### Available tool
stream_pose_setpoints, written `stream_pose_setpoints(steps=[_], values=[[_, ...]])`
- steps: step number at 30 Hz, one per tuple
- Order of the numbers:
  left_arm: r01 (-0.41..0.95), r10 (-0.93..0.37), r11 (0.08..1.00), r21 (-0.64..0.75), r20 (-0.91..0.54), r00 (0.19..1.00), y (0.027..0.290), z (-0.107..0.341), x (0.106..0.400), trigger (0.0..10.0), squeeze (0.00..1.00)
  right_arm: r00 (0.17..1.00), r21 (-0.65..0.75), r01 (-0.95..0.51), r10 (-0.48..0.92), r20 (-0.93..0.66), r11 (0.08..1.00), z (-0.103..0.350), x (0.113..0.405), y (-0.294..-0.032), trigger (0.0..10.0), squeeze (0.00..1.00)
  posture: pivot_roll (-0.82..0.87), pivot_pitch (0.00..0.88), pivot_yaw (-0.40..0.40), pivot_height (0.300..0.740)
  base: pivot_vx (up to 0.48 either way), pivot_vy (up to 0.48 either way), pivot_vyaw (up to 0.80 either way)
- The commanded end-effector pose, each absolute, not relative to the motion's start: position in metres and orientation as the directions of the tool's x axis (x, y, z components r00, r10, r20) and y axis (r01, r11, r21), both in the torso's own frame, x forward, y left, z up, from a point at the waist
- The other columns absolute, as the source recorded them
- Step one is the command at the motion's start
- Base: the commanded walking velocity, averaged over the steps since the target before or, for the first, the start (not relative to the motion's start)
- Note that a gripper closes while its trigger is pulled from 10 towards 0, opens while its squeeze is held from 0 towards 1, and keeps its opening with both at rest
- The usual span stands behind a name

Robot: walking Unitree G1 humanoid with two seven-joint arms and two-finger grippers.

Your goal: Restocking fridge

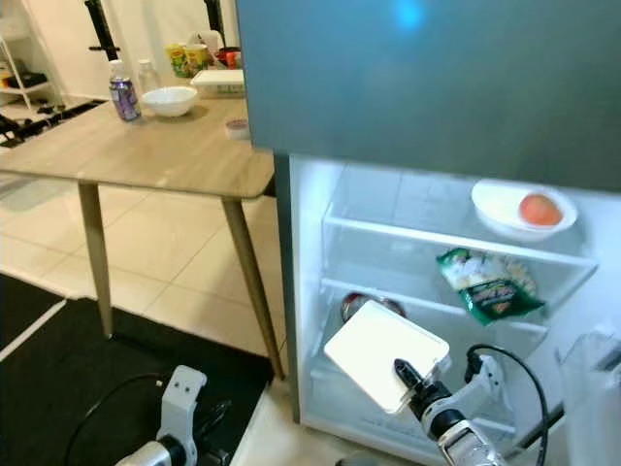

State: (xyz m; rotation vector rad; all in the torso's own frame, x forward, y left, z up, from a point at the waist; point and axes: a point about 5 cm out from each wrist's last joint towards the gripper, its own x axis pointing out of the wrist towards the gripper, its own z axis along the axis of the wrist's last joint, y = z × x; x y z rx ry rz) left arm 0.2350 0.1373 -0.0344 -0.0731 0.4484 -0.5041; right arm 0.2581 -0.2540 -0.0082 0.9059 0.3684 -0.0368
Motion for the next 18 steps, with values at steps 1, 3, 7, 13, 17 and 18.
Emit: stream_pose_setpoints(steps=[1,3,7,13,17,18], values=[[0.456,-0.479,0.877,-0.154,-0.374,0.794,0.135,-0.03,0.241,10.0,0.0,0.954,0.785,0.146,0.124,-0.273,0.602,-0.002,0.263,-0.256,10.0,0.0,-0.1,0.0,0.01,0.581,0.0,0.0,0.0],[0.458,-0.476,0.878,-0.141,-0.362,0.801,0.135,-0.027,0.244,10.0,0.0,0.954,0.789,0.137,0.135,-0.268,0.599,-0.002,0.263,-0.254,10.0,0.0,-0.1,0.0,0.01,0.581,0.0,0.0,0.0],[0.464,-0.476,0.878,-0.12,-0.335,0.813,0.135,-0.021,0.25,10.0,0.0,0.96,0.808,0.134,0.128,-0.25,0.573,-0.001,0.264,-0.253,10.0,0.0,-0.1,0.0,0.01,0.571,0.0,0.0,0.0],[0.471,-0.476,0.877,-0.092,-0.291,0.83,0.132,-0.013,0.258,10.0,0.0,0.979,0.865,0.086,0.119,-0.166,0.494,0.007,0.267,-0.257,10.0,0.0,-0.09,0.0,0.012,0.546,0.0,0.0,0.0],[0.478,-0.482,0.874,-0.083,-0.268,0.834,0.13,-0.009,0.262,10.0,0.0,0.985,0.885,0.036,0.132,-0.11,0.463,0.012,0.268,-0.259,10.0,0.0,-0.09,0.0,0.012,0.531,0.0,0.0,0.0],[0.478,-0.482,0.874,-0.083,-0.268,0.834,0.13,-0.009,0.262,10.0,0.0,0.985,0.885,0.036,0.132,-0.11,0.463,0.012,0.268,-0.259,10.0,0.0,-0.09,0.0,0.012,0.531,0.0,0.0,0.0]])
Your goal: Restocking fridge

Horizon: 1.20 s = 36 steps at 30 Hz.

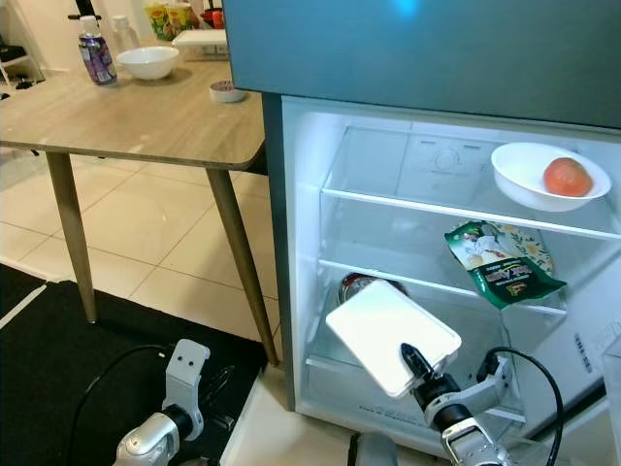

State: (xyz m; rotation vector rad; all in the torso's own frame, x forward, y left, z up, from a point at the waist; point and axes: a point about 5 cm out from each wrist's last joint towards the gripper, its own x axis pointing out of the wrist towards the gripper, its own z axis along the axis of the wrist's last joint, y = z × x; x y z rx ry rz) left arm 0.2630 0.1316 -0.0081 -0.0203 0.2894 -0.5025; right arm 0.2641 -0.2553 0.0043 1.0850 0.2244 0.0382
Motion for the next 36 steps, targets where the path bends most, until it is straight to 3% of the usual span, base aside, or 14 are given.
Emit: stream_pose_setpoints(steps=[1,9,15,20,29,36], values=[[0.485,-0.488,0.871,-0.077,-0.257,0.834,0.128,-0.007,0.263,10.0,0.0,0.987,0.893,0.002,0.145,-0.076,0.45,0.015,0.269,-0.26,10.0,0.0,-0.09,0.0,0.012,0.526,0.0,0.0,0.0],[0.515,-0.514,0.856,-0.057,-0.215,0.83,0.122,0.001,0.269,10.0,0.0,0.967,0.886,-0.16,0.248,0.053,0.434,0.023,0.253,-0.278,10.0,0.0,-0.09,0.0,0.014,0.491,0.0,0.0,0.0],[0.531,-0.529,0.846,-0.051,-0.206,0.823,0.119,0.002,0.269,10.0,0.0,0.938,0.851,-0.156,0.344,-0.031,0.502,0.015,0.228,-0.293,10.0,0.0,-0.1,0.0,0.019,0.456,0.0,0.0,0.0],[0.536,-0.534,0.843,-0.049,-0.202,0.821,0.118,0.002,0.269,10.0,0.0,0.927,0.853,-0.189,0.376,-0.009,0.487,0.018,0.22,-0.301,10.0,0.0,-0.1,0.0,0.022,0.436,0.0,0.0,0.0],[0.544,-0.541,0.839,-0.005,-0.114,0.834,0.113,0.018,0.279,10.0,0.0,0.887,0.839,-0.371,0.419,0.194,0.398,0.049,0.246,-0.294,10.0,0.0,-0.1,0.0,0.027,0.391,0.0,0.0,0.0],[0.531,-0.53,0.847,0.025,-0.035,0.847,0.113,0.033,0.289,10.0,0.0,0.887,0.83,-0.406,0.385,0.257,0.383,0.065,0.263,-0.293,10.0,0.0,-0.1,0.0,0.027,0.381,0.0,0.0,0.0]])
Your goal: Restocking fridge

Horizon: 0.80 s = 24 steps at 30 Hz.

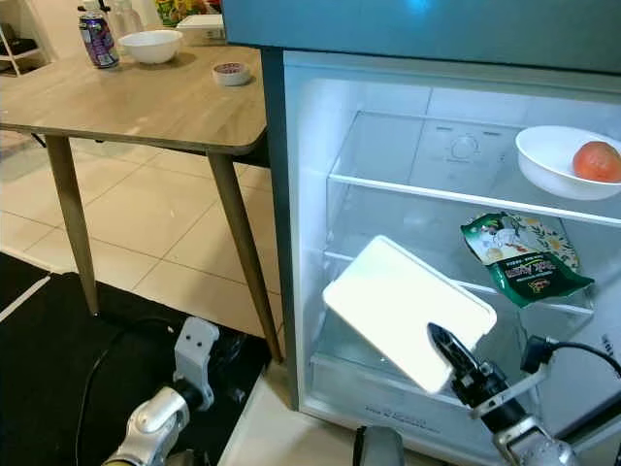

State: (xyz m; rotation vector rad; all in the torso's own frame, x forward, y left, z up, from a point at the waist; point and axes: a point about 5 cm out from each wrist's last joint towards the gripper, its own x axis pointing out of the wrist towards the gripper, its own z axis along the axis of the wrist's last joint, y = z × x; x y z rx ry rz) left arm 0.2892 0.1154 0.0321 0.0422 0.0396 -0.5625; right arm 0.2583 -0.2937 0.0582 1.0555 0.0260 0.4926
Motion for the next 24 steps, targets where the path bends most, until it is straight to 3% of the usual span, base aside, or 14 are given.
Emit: stream_pose_setpoints(steps=[1,6,9,12,16,19,24], values=[[0.531,-0.53,0.847,0.025,-0.035,0.847,0.113,0.033,0.289,10.0,0.0,0.887,0.83,-0.406,0.385,0.257,0.383,0.065,0.263,-0.293,10.0,0.0,-0.1,0.0,0.027,0.381,0.0,0.0,0.0],[0.529,-0.53,0.847,0.049,0.013,0.848,0.111,0.042,0.294,10.0,0.0,0.897,0.806,-0.398,0.371,0.241,0.438,0.076,0.277,-0.292,10.0,0.0,-0.09,0.0,0.028,0.381,0.0,0.0,0.0],[0.522,-0.525,0.851,0.057,0.051,0.85,0.11,0.049,0.297,10.0,0.0,0.936,0.796,-0.311,0.313,0.161,0.52,0.08,0.289,-0.293,10.0,0.0,-0.09,0.0,0.025,0.381,0.0,0.0,0.0],[0.527,-0.531,0.848,0.061,0.067,0.845,0.108,0.052,0.298,10.0,0.0,0.948,0.791,-0.278,0.29,0.134,0.545,0.082,0.294,-0.293,10.0,0.0,-0.09,0.0,0.025,0.381,0.0,0.0,0.0],[0.583,-0.584,0.811,0.048,0.103,0.805,0.098,0.058,0.298,10.0,0.0,0.958,0.795,-0.241,0.267,0.103,0.557,0.085,0.302,-0.29,10.0,0.0,-0.09,0.0,0.025,0.381,0.0,0.0,0.0],[0.684,-0.68,0.729,0.037,0.154,0.716,0.081,0.068,0.297,10.0,0.0,0.958,0.793,-0.242,0.267,0.104,0.56,0.088,0.309,-0.284,10.0,0.0,-0.09,0.0,0.025,0.381,0.0,0.0,0.0],[0.75,-0.738,0.661,0.006,0.182,0.649,0.069,0.075,0.296,10.0,0.0,0.963,0.793,-0.225,0.252,0.093,0.566,0.09,0.315,-0.279,10.0,0.0,-0.09,0.0,0.025,0.381,0.0,0.0,0.0]])
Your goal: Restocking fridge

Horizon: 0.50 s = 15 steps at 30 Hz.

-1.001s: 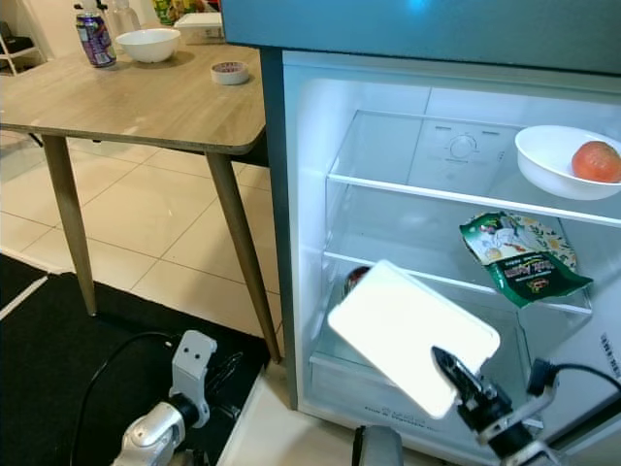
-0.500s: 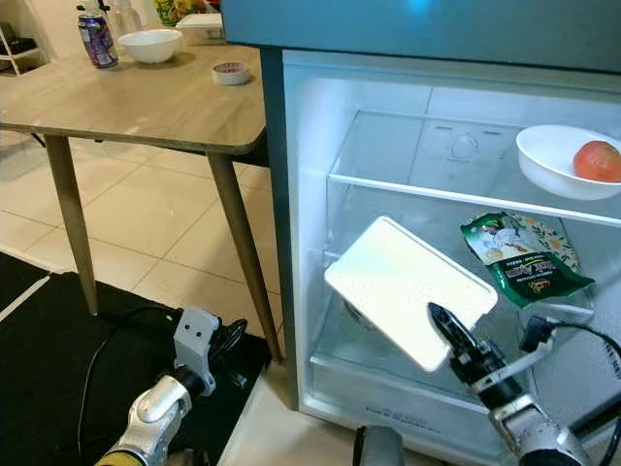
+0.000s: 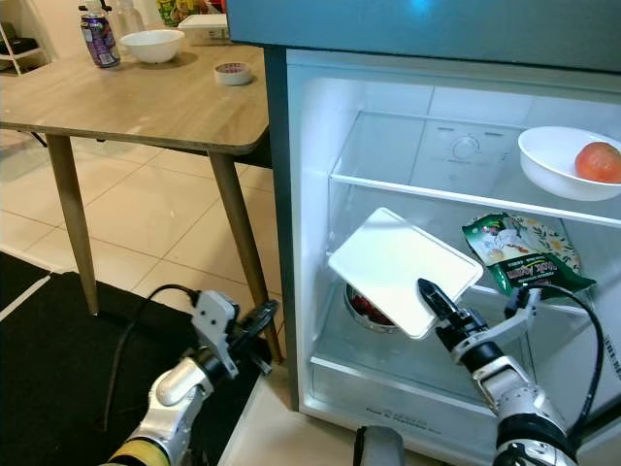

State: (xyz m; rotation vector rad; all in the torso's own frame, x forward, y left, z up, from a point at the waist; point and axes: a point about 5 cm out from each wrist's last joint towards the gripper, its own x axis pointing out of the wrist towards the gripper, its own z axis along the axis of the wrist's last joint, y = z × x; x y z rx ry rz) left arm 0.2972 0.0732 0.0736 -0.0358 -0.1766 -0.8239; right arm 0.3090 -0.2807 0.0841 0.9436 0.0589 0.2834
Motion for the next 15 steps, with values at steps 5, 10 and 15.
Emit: stream_pose_setpoints(steps=[5,10,15], values=[[0.791,-0.779,0.611,-0.009,0.172,0.603,0.052,0.08,0.3,10.0,0.0,0.97,0.806,-0.205,0.226,0.091,0.556,0.094,0.325,-0.269,10.0,0.0,-0.09,0.0,0.025,0.381,0.0,0.0,0.0],[0.769,-0.764,0.64,0.007,0.116,0.635,0.045,0.078,0.306,10.0,0.0,0.962,0.809,-0.236,0.248,0.115,0.539,0.098,0.331,-0.258,10.0,0.0,-0.09,0.0,0.031,0.381,0.0,0.0,0.0],[0.77,-0.768,0.638,0.026,0.104,0.632,0.031,0.086,0.311,10.0,0.0,0.958,0.817,-0.246,0.26,0.122,0.522,0.1,0.337,-0.246,10.0,0.0,-0.09,0.0,0.04,0.381,0.0,0.0,0.0]])
